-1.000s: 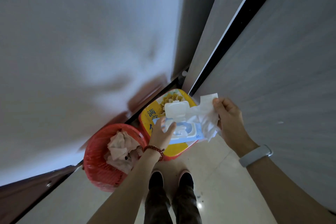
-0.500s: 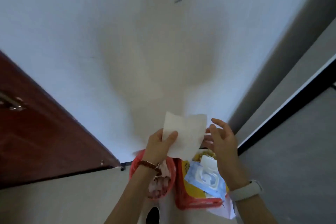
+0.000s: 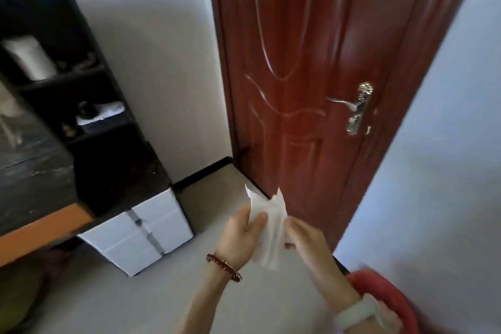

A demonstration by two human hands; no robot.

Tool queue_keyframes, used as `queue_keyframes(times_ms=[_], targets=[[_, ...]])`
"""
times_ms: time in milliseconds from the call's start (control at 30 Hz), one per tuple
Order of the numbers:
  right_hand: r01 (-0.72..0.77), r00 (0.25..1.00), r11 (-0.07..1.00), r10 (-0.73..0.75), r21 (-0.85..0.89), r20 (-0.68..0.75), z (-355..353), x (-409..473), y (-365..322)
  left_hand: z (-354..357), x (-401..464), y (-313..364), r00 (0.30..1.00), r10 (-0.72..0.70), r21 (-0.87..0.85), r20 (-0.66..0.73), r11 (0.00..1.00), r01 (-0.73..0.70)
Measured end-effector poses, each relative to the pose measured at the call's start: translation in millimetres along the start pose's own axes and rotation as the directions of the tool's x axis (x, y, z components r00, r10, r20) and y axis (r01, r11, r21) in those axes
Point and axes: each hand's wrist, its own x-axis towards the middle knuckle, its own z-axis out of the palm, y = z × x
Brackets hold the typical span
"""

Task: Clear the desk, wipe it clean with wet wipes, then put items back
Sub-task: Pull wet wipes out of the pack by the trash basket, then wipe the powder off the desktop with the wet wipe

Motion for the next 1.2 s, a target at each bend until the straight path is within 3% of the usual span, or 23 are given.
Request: queue_keyframes(times_ms=[67,133,267,400,500,600,700,800,967,1100,1200], targets=[[-0.068,0.988,0.998,0.068,-0.005,0.142,60.3,7.2,3.7,-51.8,-11.7,-21.6,0.997,-0.038,0.061,-0.066,0.997,0.042],[-0.02,0.977,0.999,0.028,-0.042,0.21,119.0,13.3,11.9,-103.4,-23.6,-44.3,0.987,-0.065,0.091,-0.145,0.993,0.078],[0.052,0.973,0.994,-0.027,-0.101,0.23,234.7,24.6,27.5,-221.9,-50.4,-97.0,0.92,-0.139,0.07,-0.366,0.982,0.176],[-0.002,0.966,0.996,0.025,-0.087,0.259,335.9,43.2,47.9,-334.8,-80.9,-145.2,0.818,-0.267,-0.086,-0.51,0.962,0.261],[-0.093,0.927,0.994,0.106,-0.053,0.359,400.8,52.7,54.4,-392.8,-94.5,-169.0,0.777,-0.405,-0.377,-0.481,0.896,0.234],[-0.089,0.864,0.99,0.133,-0.112,0.486,449.1,62.9,45.1,-427.3,-91.9,-188.7,0.795,-0.457,-0.566,-0.398,0.804,0.179],[0.047,0.812,0.989,0.046,-0.142,0.582,483.6,83.1,34.3,-448.6,-76.7,-206.8,0.797,-0.446,-0.521,-0.407,0.83,0.198],[0.125,0.788,0.988,-0.044,-0.089,0.614,515.8,119.1,17.4,-476.4,-46.9,-222.2,0.741,-0.438,-0.474,-0.509,0.861,0.183],[0.042,0.715,0.999,-0.011,-0.027,0.699,577.6,213.0,-4.7,-549.9,13.1,-251.0,0.721,-0.483,-0.58,-0.497,0.803,0.138],[0.158,0.635,0.959,0.085,-0.236,0.768,630.0,296.5,19.6,-601.7,62.4,-301.4,0.591,-0.587,-0.628,-0.553,0.76,0.168],[0.368,0.65,0.793,0.153,-0.485,0.744,664.0,348.5,65.9,-619.4,91.9,-352.6,0.434,-0.643,-0.454,-0.631,0.76,0.466]])
